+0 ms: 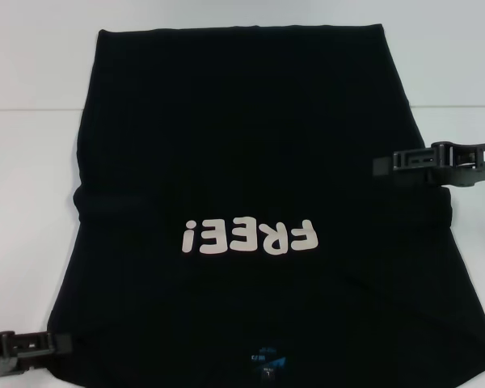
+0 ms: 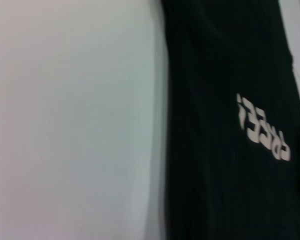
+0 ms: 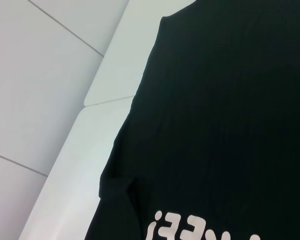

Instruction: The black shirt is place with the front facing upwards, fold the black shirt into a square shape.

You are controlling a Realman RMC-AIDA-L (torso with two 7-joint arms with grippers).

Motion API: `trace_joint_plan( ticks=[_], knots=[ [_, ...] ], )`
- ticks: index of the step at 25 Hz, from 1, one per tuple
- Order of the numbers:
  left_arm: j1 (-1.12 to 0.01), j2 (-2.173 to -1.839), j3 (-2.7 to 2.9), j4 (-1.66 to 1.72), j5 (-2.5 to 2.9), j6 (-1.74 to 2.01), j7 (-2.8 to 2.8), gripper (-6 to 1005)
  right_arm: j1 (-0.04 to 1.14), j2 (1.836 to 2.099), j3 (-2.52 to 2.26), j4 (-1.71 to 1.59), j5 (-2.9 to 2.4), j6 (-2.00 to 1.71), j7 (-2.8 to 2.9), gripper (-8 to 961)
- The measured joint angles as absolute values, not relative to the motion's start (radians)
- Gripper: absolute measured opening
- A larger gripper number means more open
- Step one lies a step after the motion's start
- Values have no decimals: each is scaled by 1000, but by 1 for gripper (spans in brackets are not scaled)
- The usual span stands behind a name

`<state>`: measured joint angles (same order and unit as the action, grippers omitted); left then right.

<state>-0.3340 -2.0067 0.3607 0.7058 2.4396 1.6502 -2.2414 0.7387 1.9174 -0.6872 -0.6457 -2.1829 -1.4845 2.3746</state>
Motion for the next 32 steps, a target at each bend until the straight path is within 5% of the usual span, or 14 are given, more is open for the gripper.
trace_joint_plan(
  ticks=[5, 11, 24, 32],
  knots=[
    [-338, -2016, 352, 729, 2443, 1631, -2256, 620, 736, 1916, -685, -646, -2183, -1490, 2375, 659],
    [-338, -2019, 351, 745, 2448, 1636, -2262, 377, 736, 1915, -674, -646, -2183, -1496, 2374, 653],
    [-338, -2002, 343, 724, 2346, 1727, -2166, 96, 707, 1909, -678, -642, -2187, -1527, 2345, 640],
    [-362, -1985, 343, 719, 2272, 1792, -2145, 19, 656, 1868, -667, -648, -2223, -1652, 2290, 632]
  ],
)
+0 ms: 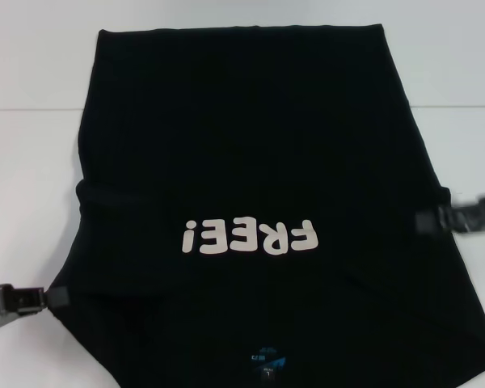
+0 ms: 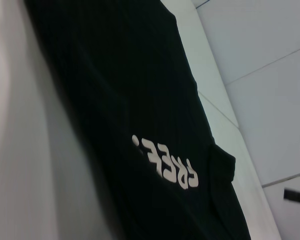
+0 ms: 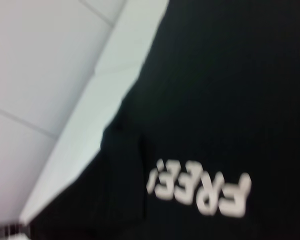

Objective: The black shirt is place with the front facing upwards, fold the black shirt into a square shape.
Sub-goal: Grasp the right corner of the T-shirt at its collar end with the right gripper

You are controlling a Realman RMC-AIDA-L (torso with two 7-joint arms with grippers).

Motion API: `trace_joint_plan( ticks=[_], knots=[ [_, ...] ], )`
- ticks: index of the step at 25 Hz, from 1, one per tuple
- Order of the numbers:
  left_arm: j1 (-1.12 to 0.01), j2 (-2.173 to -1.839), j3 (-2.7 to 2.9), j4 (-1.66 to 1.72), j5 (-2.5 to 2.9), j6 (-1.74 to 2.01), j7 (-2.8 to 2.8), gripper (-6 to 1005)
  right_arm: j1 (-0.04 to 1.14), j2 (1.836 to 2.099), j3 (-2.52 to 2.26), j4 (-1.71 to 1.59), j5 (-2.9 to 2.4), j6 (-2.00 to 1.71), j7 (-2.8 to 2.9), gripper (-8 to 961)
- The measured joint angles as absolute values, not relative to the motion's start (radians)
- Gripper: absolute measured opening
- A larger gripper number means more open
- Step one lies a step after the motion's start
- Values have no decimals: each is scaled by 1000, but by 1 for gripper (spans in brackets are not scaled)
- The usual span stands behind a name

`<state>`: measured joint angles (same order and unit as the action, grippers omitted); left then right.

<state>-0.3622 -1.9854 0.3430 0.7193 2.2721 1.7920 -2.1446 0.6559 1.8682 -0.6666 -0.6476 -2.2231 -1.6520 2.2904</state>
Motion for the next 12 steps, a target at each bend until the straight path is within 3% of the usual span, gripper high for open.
trace_joint_plan(
  ticks=[6, 12],
  knots=[
    [-390, -1990, 349, 714, 2279, 1748, -2153, 19, 604, 1837, -662, -688, -2371, -1744, 2373, 619],
    [-418, -1984, 353, 683, 2279, 1703, -2154, 20, 569, 1839, -667, -747, -2508, -1782, 2422, 595]
  ],
)
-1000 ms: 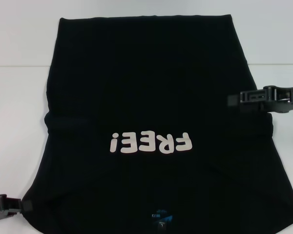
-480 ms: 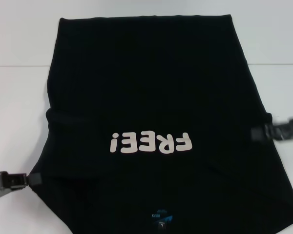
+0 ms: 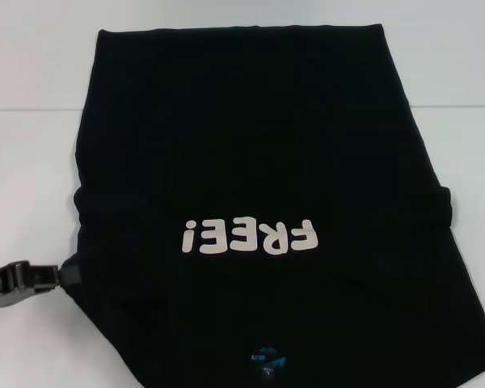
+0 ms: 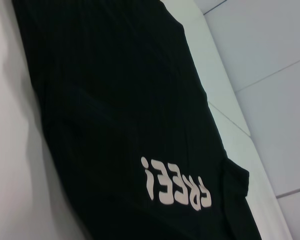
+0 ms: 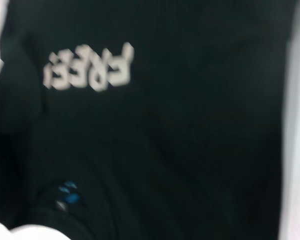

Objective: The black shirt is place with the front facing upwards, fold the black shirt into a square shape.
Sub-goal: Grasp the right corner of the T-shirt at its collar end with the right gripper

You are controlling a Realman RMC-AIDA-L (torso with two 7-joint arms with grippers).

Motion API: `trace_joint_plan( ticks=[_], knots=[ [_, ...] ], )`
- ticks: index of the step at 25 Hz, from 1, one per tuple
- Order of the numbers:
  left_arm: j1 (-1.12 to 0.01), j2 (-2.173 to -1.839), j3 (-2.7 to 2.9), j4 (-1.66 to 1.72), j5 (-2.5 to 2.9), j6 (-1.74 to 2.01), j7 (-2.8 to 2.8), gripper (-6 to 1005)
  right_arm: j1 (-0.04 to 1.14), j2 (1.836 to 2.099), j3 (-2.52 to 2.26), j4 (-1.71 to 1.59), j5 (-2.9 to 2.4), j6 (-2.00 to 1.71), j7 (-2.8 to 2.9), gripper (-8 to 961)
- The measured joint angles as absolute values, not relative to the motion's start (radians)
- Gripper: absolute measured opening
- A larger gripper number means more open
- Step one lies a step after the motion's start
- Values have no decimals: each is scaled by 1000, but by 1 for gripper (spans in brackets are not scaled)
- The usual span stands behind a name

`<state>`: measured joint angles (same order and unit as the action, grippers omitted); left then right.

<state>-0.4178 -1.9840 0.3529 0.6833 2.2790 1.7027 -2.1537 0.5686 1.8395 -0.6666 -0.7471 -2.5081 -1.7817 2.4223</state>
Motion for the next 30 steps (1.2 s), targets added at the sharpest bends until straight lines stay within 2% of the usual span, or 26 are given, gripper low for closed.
trace_joint_plan(
  ticks=[9, 30],
  knots=[
    [-437, -1985, 354, 670, 2279, 1690, -2153, 20, 581, 1888, -670, -751, -2619, -1713, 2416, 563],
    [-429, -1991, 347, 669, 2273, 1690, -2157, 20, 604, 1949, -709, -751, -2631, -1656, 2415, 490]
  ],
)
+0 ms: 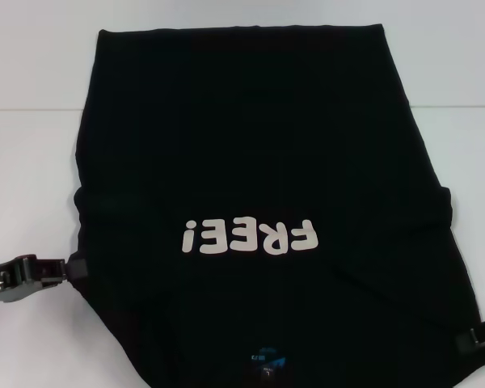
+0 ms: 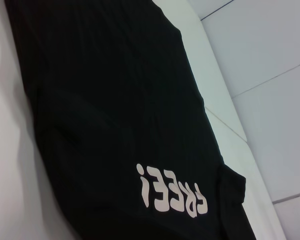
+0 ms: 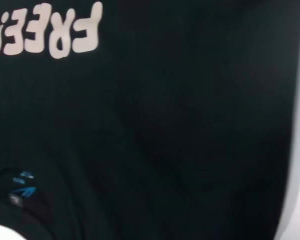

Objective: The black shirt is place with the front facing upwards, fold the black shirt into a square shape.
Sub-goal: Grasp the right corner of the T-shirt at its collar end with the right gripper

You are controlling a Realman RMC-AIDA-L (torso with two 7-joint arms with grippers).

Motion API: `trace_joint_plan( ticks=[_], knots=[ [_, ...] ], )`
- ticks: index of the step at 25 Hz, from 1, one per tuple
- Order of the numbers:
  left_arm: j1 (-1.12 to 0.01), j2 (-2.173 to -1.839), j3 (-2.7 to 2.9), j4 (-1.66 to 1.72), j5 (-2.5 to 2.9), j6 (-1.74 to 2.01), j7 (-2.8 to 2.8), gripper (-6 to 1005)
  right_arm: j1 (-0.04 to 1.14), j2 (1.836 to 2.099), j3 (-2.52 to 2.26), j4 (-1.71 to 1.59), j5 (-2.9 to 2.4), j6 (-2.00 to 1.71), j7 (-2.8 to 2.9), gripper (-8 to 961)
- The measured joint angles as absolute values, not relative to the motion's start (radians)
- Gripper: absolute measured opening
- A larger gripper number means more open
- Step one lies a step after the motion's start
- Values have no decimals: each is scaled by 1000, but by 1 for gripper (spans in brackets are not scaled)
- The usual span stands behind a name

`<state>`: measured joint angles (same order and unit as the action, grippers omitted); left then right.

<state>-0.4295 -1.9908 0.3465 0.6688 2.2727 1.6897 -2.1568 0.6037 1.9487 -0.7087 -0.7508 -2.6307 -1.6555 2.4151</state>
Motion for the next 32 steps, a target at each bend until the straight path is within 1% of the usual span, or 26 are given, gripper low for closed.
trace_joint_plan(
  ticks=[6, 12, 21, 27, 29, 32],
  knots=[
    [-429, -1991, 347, 669, 2272, 1690, -2157, 19, 626, 1976, -709, -751, -2625, -1675, 2401, 469],
    [-427, -1991, 347, 661, 2271, 1690, -2158, 19, 643, 1990, -708, -752, -2619, -1694, 2381, 448],
    [-426, -1988, 347, 656, 2270, 1697, -2158, 19, 635, 1985, -702, -751, -2620, -1701, 2372, 417],
    [-423, -1987, 353, 656, 2273, 1707, -2153, 19, 633, 1982, -698, -752, -2619, -1712, 2364, 178],
    [-419, -1984, 362, 657, 2278, 1724, -2153, 19, 633, 1981, -695, -752, -2619, -1724, 2357, 136],
    [-401, -1977, 379, 663, 2280, 1758, -2153, 20, 633, 1972, -689, -750, -2618, -1748, 2342, 74]
  ],
)
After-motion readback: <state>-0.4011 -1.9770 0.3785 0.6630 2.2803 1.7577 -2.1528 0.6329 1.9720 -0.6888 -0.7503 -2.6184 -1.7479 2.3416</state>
